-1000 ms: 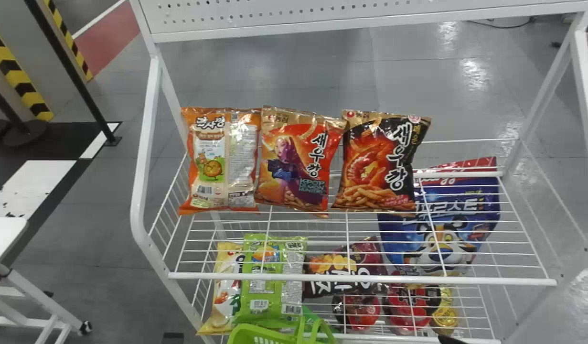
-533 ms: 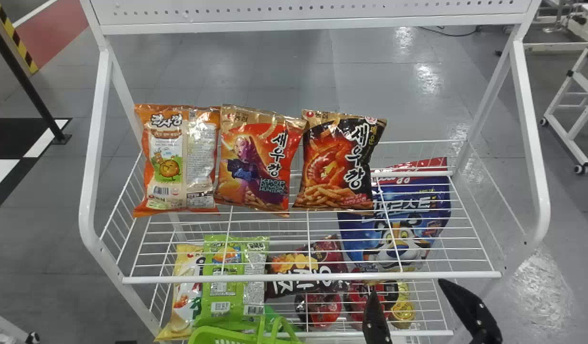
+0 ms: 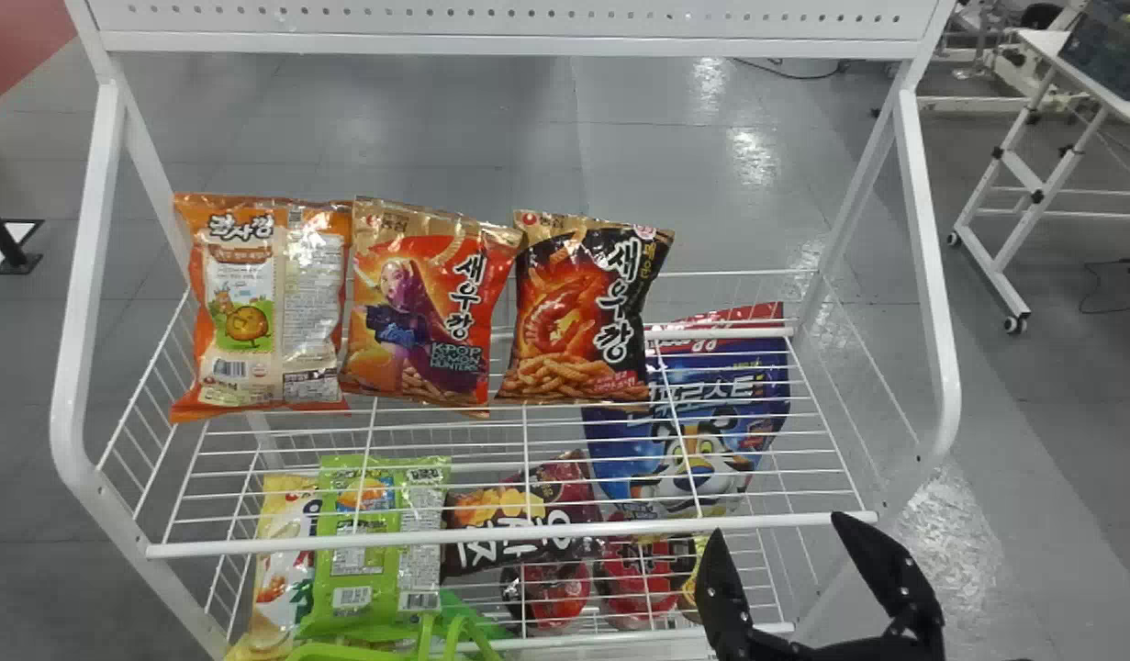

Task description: Hold basket handle with left hand then pick Jagalchi snack with right hand and place into basket

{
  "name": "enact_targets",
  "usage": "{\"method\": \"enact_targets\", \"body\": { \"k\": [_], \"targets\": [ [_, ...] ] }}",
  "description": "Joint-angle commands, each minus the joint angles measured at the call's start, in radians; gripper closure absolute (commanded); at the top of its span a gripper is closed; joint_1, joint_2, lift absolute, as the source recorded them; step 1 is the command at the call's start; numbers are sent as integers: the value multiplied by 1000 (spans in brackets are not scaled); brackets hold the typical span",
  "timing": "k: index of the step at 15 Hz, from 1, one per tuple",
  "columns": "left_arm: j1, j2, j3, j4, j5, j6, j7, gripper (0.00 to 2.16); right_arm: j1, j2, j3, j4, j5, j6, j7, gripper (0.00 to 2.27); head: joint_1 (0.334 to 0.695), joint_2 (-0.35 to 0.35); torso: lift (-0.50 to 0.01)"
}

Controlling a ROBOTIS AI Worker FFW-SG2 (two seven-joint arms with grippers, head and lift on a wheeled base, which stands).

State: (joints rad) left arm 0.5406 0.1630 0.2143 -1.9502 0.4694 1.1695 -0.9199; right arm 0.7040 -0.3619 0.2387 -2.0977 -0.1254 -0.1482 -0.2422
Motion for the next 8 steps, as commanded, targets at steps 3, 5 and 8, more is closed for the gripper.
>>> {"method": "enact_targets", "body": {
  "k": [3, 5, 8],
  "targets": [
    [9, -7, 16, -3, 2, -4, -5, 1713, 0, 14, -27, 13, -25, -12, -2, 36, 695, -110, -10],
    [13, -8, 19, -3, 3, -7, -7, 1713, 3, 14, -41, 21, -42, -24, -2, 36, 695, -116, -10],
    [15, -8, 22, -3, 5, -14, -8, 1713, 8, 14, -47, 18, -45, -30, 0, 36, 695, -133, -10]
  ]
}}
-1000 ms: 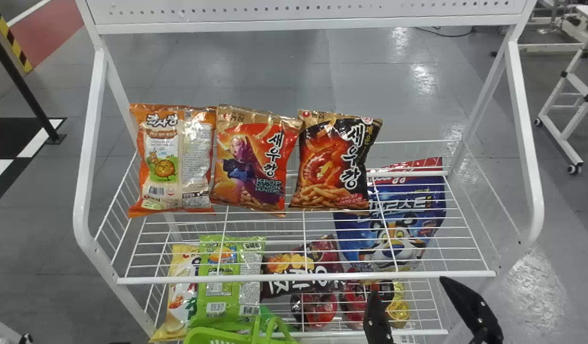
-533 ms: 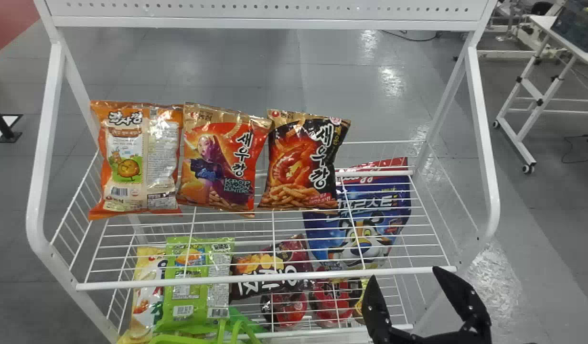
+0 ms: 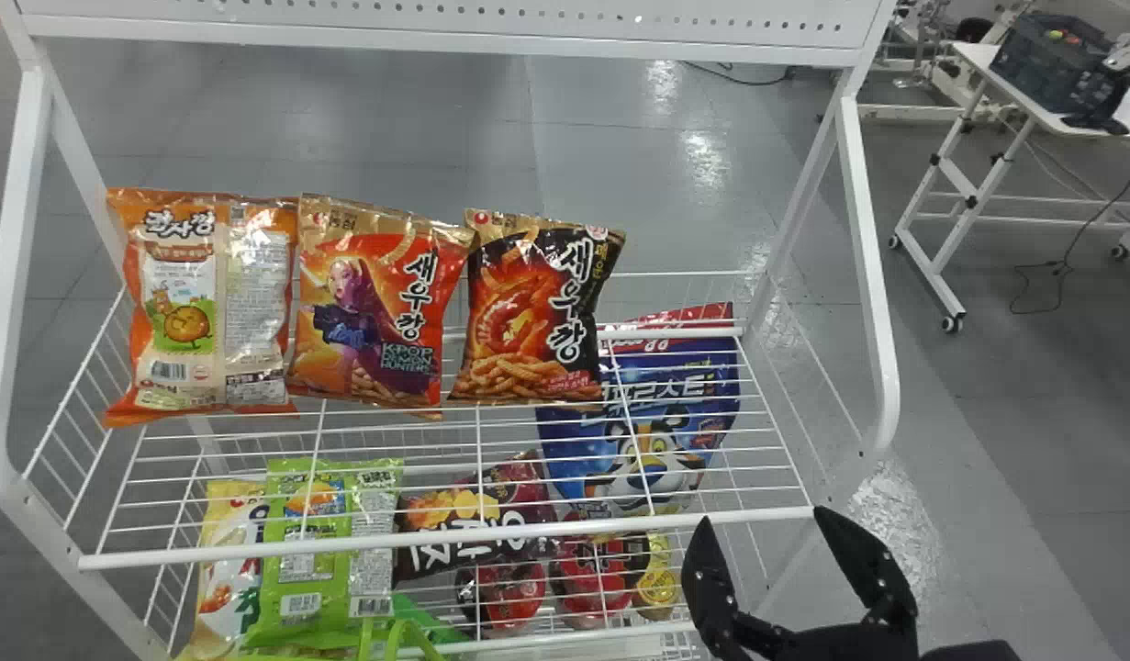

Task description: Hold basket handle with left hand then pick Jagalchi snack with right hand and place into basket

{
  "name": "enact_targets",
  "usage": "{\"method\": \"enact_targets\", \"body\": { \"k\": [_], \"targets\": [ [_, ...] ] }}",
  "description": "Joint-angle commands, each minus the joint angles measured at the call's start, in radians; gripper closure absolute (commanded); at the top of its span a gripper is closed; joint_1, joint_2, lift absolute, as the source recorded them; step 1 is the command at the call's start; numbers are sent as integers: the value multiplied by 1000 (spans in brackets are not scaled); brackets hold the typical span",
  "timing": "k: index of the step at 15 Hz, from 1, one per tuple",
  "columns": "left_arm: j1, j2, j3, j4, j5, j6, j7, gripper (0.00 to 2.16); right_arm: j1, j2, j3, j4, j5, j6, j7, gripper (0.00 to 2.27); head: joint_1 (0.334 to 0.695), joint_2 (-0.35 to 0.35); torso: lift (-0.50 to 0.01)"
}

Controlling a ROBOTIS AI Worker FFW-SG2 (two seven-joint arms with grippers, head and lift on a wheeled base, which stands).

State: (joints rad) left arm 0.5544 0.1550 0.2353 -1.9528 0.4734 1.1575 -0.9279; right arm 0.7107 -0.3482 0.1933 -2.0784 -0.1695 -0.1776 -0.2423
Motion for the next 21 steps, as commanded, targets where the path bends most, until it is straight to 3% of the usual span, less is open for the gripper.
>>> {"method": "enact_targets", "body": {
  "k": [1, 21],
  "targets": [
    [1, 0, 1, -1, 1, -2, 0, 1713, 1, 0, -2, -2, -1, -1, 0, 36, 695, -136, -10],
    [9, -6, 7, -8, 7, 2, 3, 1713, 3, -2, -8, -9, -1, 5, 23, 39, 695, -131, -10]
  ]
}}
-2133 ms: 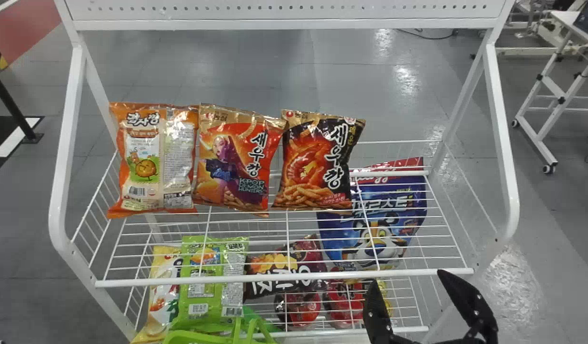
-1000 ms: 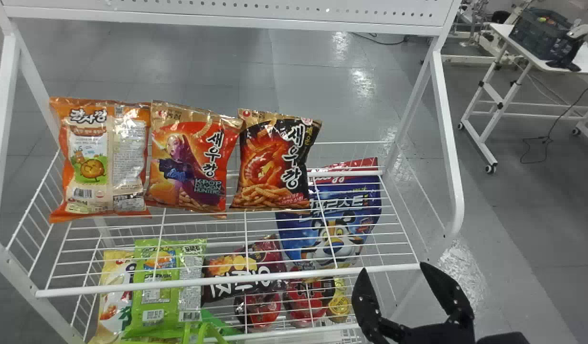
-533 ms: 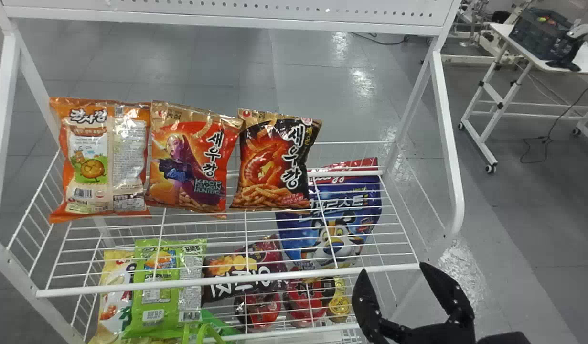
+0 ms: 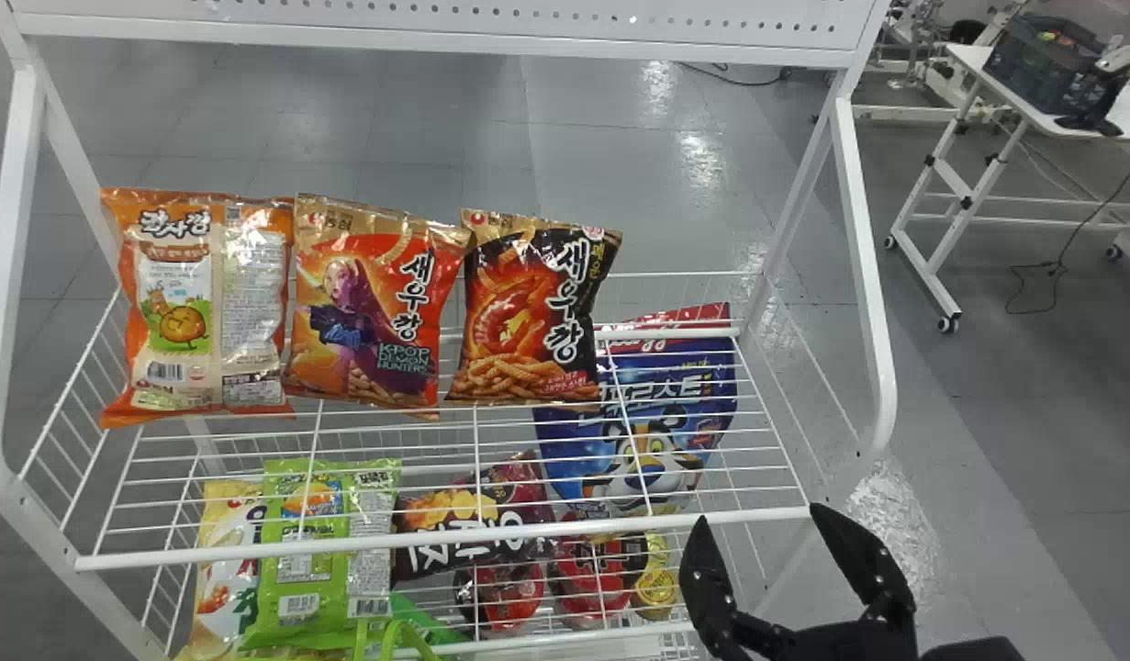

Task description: Hold basket handle with left hand then pick Jagalchi snack with right hand and place into basket

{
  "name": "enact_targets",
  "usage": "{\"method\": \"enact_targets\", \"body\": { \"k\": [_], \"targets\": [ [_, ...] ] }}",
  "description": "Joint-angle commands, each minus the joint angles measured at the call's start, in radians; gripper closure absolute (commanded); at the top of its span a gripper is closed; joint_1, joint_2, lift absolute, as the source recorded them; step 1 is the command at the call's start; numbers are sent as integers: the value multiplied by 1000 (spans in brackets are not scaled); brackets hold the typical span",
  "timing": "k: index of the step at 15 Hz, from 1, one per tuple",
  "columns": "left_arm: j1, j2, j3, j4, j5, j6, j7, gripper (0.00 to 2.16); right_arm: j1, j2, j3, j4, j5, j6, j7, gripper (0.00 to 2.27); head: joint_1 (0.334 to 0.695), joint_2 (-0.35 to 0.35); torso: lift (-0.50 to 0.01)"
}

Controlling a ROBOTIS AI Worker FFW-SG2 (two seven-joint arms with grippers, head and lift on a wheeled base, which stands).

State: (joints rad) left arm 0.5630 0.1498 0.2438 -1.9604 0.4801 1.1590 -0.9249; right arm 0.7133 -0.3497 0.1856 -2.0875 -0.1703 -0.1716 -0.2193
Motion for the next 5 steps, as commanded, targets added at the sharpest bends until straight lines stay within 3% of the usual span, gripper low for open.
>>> {"method": "enact_targets", "body": {
  "k": [1, 5],
  "targets": [
    [0, -1, -1, 0, 0, 0, -2, 1713, 0, 0, 0, 0, 0, -1, 0, 43, 695, -131, -10],
    [5, -1, -1, 0, 0, 0, -3, 1713, 3, -3, 0, 0, 0, -4, 0, 53, 695, -134, -10]
  ]
}}
